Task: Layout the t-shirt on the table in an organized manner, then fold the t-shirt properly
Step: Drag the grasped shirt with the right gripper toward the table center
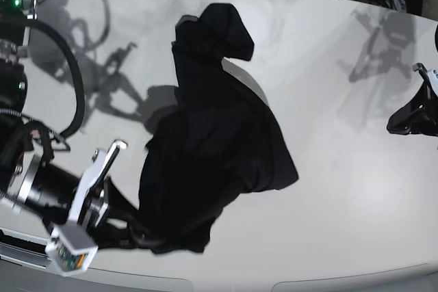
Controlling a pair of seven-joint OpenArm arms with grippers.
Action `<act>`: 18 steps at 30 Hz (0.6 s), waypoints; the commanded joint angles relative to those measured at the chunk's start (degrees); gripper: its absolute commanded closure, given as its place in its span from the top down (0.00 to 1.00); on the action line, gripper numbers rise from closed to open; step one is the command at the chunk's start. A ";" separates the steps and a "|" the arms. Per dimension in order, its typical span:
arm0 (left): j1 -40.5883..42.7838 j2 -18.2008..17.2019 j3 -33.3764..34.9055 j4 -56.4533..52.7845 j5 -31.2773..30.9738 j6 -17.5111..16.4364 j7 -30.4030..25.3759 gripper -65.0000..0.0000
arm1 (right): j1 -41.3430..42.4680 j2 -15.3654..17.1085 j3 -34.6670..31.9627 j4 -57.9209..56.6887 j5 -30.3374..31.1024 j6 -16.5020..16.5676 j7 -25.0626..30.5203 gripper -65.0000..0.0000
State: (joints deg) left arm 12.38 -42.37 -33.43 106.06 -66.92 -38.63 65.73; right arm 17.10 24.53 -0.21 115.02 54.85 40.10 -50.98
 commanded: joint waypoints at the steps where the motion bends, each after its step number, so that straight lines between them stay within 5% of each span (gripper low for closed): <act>1: -0.48 -1.27 -0.59 0.68 -1.03 -0.15 -1.01 0.00 | 3.28 0.72 0.63 0.79 -1.14 -0.10 2.12 0.00; 7: -0.15 -1.25 -0.59 0.66 -0.98 -0.37 0.28 0.00 | 8.17 1.38 0.72 -2.75 -19.47 -10.51 2.12 0.00; 14: -0.20 -1.25 -0.59 0.68 -1.07 -0.37 0.02 0.00 | 8.15 1.36 0.72 -20.24 -27.43 -12.76 -7.02 0.00; 18: -0.17 -1.25 -0.59 0.68 -1.05 -0.37 0.11 0.00 | 8.35 1.36 0.72 -37.07 -34.21 -10.69 -5.75 0.05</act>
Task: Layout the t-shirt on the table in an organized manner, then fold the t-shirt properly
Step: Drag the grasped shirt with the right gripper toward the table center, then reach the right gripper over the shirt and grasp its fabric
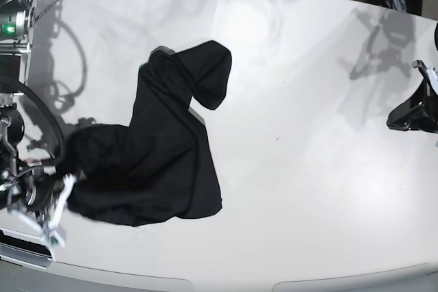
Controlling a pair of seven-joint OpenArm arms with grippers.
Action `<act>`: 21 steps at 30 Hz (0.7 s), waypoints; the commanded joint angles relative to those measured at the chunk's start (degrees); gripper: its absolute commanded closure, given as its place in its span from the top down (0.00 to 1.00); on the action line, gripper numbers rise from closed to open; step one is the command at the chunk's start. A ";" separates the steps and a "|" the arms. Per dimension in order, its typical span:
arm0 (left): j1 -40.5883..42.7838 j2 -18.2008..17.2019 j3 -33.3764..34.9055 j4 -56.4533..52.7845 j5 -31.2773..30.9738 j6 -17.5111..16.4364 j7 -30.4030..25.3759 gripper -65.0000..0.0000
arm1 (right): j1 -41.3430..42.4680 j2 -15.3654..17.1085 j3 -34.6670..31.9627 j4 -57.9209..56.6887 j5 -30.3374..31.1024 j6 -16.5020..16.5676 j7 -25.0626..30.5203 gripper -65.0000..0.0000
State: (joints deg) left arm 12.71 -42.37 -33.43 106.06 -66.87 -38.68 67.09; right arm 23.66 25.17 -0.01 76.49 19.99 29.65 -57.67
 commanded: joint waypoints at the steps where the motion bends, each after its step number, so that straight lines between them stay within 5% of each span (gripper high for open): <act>1: -0.50 -1.25 -0.59 0.68 -1.09 -0.33 -1.18 0.00 | 1.92 0.72 0.52 -2.62 -0.31 0.11 1.77 0.20; 3: -0.50 -1.25 -0.59 0.68 -1.11 -0.33 -1.11 0.00 | 2.05 0.74 0.52 -8.83 -1.49 -0.17 2.16 0.55; 4: -0.50 -1.25 -0.59 0.68 -1.14 -0.33 -1.14 0.00 | 2.03 0.90 0.52 -10.38 -2.01 -0.94 2.19 0.64; 9: -0.50 -1.27 -0.59 0.68 -1.53 -0.33 -1.46 0.00 | 1.97 2.49 0.55 -6.80 2.84 -4.20 0.57 0.64; 13: -0.50 -1.27 -0.59 0.68 -1.51 -0.33 -1.25 0.00 | 1.86 3.56 0.55 3.82 8.98 -1.14 -4.68 0.64; 21: -0.52 -1.27 -0.59 0.68 -1.53 -0.33 -1.33 0.00 | -5.75 1.01 0.42 16.50 46.62 8.31 -22.03 0.64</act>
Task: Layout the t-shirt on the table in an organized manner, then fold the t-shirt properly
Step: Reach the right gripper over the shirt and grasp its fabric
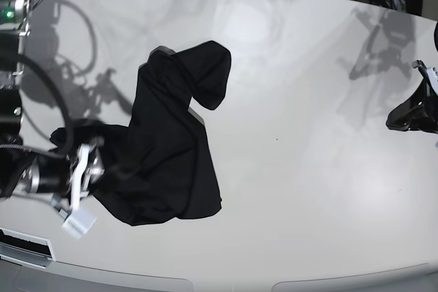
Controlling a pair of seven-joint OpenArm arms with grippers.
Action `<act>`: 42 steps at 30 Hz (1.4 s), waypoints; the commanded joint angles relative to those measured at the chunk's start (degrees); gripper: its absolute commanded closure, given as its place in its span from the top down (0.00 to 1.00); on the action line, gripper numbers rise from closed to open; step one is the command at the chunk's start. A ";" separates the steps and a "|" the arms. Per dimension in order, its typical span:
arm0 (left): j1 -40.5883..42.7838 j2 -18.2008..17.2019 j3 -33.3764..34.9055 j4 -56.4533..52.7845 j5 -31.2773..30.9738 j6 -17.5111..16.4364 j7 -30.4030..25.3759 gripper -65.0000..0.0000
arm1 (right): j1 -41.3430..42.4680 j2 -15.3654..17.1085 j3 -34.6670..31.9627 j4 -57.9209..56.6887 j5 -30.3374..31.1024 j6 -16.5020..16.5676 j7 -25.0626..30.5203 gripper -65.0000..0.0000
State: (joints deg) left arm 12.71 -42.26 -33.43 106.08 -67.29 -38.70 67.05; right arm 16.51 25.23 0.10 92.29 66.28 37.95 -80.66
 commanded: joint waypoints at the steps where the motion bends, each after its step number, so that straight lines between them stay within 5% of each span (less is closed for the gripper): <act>1: -0.52 -1.38 -0.59 0.66 -1.11 -0.31 -1.29 0.00 | -0.11 -0.11 0.31 0.68 1.51 0.83 0.66 0.64; 5: -0.52 -1.36 -0.59 0.66 -1.11 -0.31 -1.25 0.00 | -6.60 -5.16 0.31 0.68 -3.39 2.05 2.29 0.64; 9: -0.52 -1.38 -0.59 0.66 -1.09 -0.31 -1.29 0.00 | -12.17 -9.38 -0.66 0.68 -17.38 2.05 9.68 0.64; 14: -0.52 -1.36 -0.59 0.66 -1.11 -0.31 -2.19 0.00 | -15.76 -10.14 -6.64 0.66 -35.91 2.05 23.91 0.64; 19: -0.55 -1.36 -0.59 0.66 -1.11 -0.31 -2.38 0.00 | -16.85 -10.14 -17.38 0.20 -54.45 -10.45 30.14 0.64; 26: -0.52 -1.36 -0.59 0.66 -1.11 -0.28 -2.34 0.00 | -16.85 -10.16 -25.79 0.17 -61.66 -22.88 31.23 0.61; 30: -0.52 -1.36 -0.59 0.66 -1.14 -0.28 -2.38 0.00 | -16.81 -10.14 -25.35 0.17 -68.06 -27.78 31.23 0.15; 31: -0.52 -1.36 -0.59 0.66 -1.16 -0.28 -2.38 0.00 | -16.76 -10.14 -25.11 0.17 -69.00 -27.89 31.21 0.02; 32: -0.52 -1.36 -0.59 0.66 -1.14 -0.28 -2.40 0.00 | -16.65 -10.12 -24.87 0.17 -69.61 -27.89 31.21 0.00; 37: -0.70 -1.36 -0.59 0.66 -3.80 -0.28 -2.78 0.00 | -13.77 -10.14 -24.20 2.01 -68.13 -26.69 28.92 0.00; 42: -0.66 -1.31 -0.59 0.66 -3.74 -0.31 -2.51 0.00 | -10.75 -10.14 -24.20 14.34 -58.40 -21.49 25.86 0.00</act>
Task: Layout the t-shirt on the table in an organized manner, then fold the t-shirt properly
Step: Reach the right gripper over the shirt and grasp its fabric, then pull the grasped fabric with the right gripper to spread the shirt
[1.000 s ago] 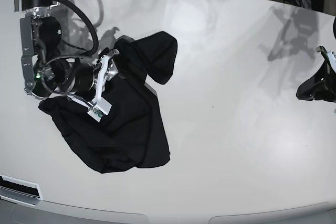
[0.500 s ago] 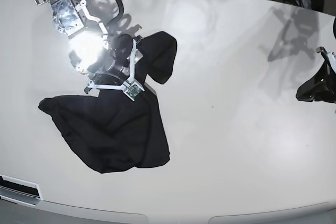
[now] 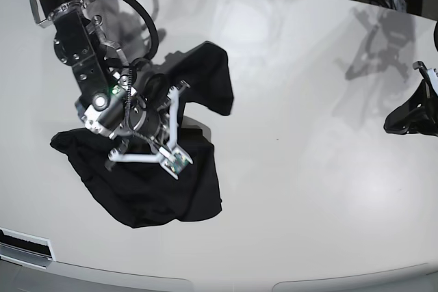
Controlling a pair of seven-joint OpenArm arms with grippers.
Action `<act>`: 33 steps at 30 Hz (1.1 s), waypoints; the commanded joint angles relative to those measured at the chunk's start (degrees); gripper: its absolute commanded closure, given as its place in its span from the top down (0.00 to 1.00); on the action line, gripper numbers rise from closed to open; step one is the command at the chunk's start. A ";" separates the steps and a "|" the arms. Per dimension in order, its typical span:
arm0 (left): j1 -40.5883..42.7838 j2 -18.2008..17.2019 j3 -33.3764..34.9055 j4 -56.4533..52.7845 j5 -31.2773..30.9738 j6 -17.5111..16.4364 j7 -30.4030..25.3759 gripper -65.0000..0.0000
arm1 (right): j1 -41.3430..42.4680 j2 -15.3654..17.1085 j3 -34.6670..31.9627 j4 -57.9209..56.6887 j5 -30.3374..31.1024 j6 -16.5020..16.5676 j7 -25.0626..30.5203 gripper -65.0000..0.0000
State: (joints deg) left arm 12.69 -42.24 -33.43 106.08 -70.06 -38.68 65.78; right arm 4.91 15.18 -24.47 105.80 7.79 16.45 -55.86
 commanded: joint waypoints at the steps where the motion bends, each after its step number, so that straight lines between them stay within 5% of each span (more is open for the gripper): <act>1: -0.66 -1.18 -0.59 0.66 -0.96 -0.31 -1.25 0.00 | 1.16 -0.09 0.37 3.76 1.97 0.37 1.03 0.00; 7: -0.61 0.55 -0.59 0.66 -0.96 -0.31 -1.01 0.00 | 3.48 -0.46 0.42 7.56 13.57 7.06 4.94 0.00; 13: -0.48 4.00 -0.59 0.66 -1.84 -0.31 0.37 0.00 | 4.35 -6.99 0.42 5.40 14.29 12.31 9.01 0.00; 14: -0.46 4.52 -0.59 0.66 -2.16 -0.31 0.46 0.00 | 4.98 -8.35 0.42 3.54 13.81 12.35 10.47 0.06; 17: -0.44 5.44 -0.59 0.66 -2.23 -0.33 0.63 0.00 | 8.52 -12.57 0.42 -4.22 8.68 10.51 13.77 0.53; 19: 0.07 5.60 -0.59 0.66 -2.21 -0.33 0.70 0.00 | 11.52 -14.93 0.42 -8.39 5.46 6.93 13.07 0.67; 22: 0.98 5.57 -0.59 0.66 -2.19 -0.35 0.70 0.00 | 15.58 -16.37 0.42 -8.37 4.15 4.31 5.84 0.67; 26: 1.11 5.57 -0.59 0.66 -0.74 -0.35 0.63 0.00 | 18.47 -16.11 1.18 -4.17 4.17 6.71 -2.03 0.66; 33: 2.23 5.53 -0.59 0.66 0.55 -0.33 0.70 0.00 | 12.76 -10.47 2.03 -3.52 7.37 10.03 -3.45 0.66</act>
State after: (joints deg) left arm 15.33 -35.53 -33.43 106.08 -68.51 -38.68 67.53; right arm 15.73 4.97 -22.70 101.45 14.92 26.72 -60.73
